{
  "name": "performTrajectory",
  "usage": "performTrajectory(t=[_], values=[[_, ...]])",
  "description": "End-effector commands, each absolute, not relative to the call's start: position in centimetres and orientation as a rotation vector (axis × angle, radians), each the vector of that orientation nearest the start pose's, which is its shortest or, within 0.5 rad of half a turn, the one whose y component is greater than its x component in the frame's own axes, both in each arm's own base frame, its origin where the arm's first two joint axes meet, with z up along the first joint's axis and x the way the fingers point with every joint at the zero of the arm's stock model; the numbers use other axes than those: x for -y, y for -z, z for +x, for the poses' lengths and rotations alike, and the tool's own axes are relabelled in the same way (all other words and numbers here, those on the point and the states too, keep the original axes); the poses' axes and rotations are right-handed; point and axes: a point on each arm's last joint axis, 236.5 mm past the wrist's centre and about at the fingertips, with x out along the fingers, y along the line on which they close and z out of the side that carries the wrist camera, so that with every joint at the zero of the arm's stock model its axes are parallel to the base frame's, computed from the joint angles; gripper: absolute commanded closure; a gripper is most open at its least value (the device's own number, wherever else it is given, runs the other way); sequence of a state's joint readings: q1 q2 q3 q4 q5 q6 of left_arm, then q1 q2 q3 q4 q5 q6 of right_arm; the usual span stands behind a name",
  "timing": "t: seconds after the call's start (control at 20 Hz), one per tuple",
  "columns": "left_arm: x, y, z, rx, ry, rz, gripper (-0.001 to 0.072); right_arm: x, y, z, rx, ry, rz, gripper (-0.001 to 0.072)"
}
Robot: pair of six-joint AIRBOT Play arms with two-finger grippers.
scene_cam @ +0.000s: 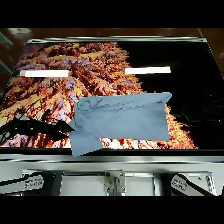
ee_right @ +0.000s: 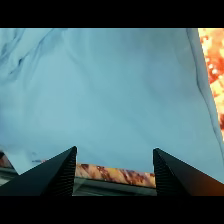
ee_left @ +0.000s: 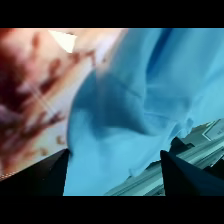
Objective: Fold the shirts.
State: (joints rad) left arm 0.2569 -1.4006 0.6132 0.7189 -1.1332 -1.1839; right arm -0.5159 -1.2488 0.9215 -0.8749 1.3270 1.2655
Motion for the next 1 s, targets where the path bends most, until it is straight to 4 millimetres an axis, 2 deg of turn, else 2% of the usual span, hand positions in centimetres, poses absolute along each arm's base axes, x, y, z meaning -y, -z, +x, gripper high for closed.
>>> performTrajectory(t=[0.0,0.05,0.1,0.15,0.2,0.35,0.5,0.65,0.8,0.95], values=[[11.9,12.6,27.7,-1.539,0.307,-0.897,0.0150,1.5,1.0,32.3,-1.304,-0.177,0.812,0.0122],[12.4,12.7,27.4,-1.552,0.317,-0.891,0.0436,1.7,1.2,32.1,-1.315,-0.164,0.808,0.0122],[12.6,12.7,27.2,-1.559,0.330,-0.884,0.0600,2.1,1.7,31.6,-1.339,-0.141,0.790,0.0122],[12.8,12.4,26.9,-1.564,0.358,-0.874,0.0636,2.7,2.3,30.6,-1.381,-0.123,0.748,0.0103],[13.0,12.0,26.6,-1.569,0.393,-0.864,0.0649,3.0,3.0,29.4,-1.430,-0.119,0.709,0.0015],[13.3,10.6,25.8,-1.567,0.488,-0.841,0.0664,3.2,5.5,25.5,-1.557,-0.102,0.681,0.0015],[13.0,9.3,26.0,-1.533,0.506,-0.837,0.0664,2.4,8.0,23.6,-1.601,-0.080,0.726,0.0017],[12.7,8.0,26.3,-1.497,0.518,-0.828,0.0664,1.7,10.1,22.9,-1.641,-0.072,0.770,0.0017],[12.8,6.7,25.8,-1.490,0.557,-0.826,0.0664,1.6,11.0,23.8,-1.619,-0.081,0.793,0.0017],[12.9,6.3,25.8,-1.482,0.566,-0.821,0.0664,2.3,11.5,24.8,-1.577,-0.035,0.799,0.0018]])
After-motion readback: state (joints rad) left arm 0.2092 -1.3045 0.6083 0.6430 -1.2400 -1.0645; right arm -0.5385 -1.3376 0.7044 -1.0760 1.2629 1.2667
